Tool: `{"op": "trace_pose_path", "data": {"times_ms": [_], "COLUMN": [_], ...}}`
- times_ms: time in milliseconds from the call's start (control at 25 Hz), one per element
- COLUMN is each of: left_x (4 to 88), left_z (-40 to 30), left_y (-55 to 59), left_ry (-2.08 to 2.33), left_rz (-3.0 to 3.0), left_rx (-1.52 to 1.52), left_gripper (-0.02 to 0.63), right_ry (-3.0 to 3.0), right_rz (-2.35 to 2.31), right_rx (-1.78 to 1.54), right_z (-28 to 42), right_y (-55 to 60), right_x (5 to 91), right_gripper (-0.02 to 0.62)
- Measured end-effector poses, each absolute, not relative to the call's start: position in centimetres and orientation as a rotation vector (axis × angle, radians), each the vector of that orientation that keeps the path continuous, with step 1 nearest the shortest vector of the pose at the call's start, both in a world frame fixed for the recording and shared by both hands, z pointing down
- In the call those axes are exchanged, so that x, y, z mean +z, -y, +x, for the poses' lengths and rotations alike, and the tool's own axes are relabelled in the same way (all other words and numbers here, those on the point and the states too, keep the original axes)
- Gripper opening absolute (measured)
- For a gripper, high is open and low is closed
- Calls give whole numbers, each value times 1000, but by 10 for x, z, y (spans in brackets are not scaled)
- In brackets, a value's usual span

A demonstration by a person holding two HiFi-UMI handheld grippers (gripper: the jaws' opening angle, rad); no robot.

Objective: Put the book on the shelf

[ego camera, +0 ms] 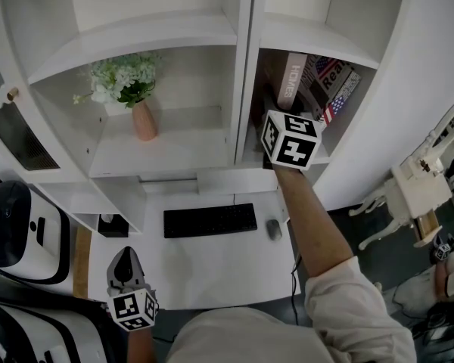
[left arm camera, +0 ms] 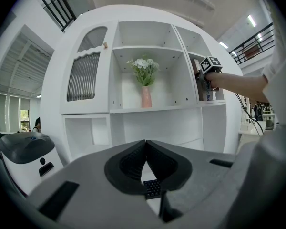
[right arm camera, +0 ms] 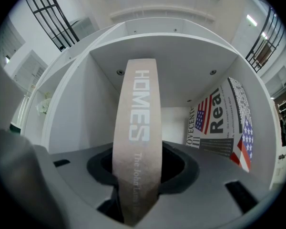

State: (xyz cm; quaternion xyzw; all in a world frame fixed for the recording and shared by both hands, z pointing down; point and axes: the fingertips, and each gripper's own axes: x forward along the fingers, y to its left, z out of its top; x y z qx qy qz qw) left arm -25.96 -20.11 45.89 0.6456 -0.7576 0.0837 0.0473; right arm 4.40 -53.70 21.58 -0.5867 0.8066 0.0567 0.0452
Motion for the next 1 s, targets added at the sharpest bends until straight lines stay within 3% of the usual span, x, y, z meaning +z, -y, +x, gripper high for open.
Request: {"op": "trace_pose_path", "data": {"times_ms": [200, 480, 1000], "left_x": [459, 458, 455], "left_z": [-259, -255, -242], "left_y": [201, 201, 196], "left_ry": [2306, 2293, 2258], "left_rz": [1974, 1992, 2049], "left_rx": [252, 247, 230], "left_gripper": [5, 5, 5], "right_ry": [-2463, -2495, -2511], "right_rz": [-1779, -1748, -1762], "right_rx": [178, 211, 235], "right_z": [45, 44, 55], "right_y": [534, 522, 491], "right_x": [214, 206, 203], "right_gripper": [193, 252, 245]}}
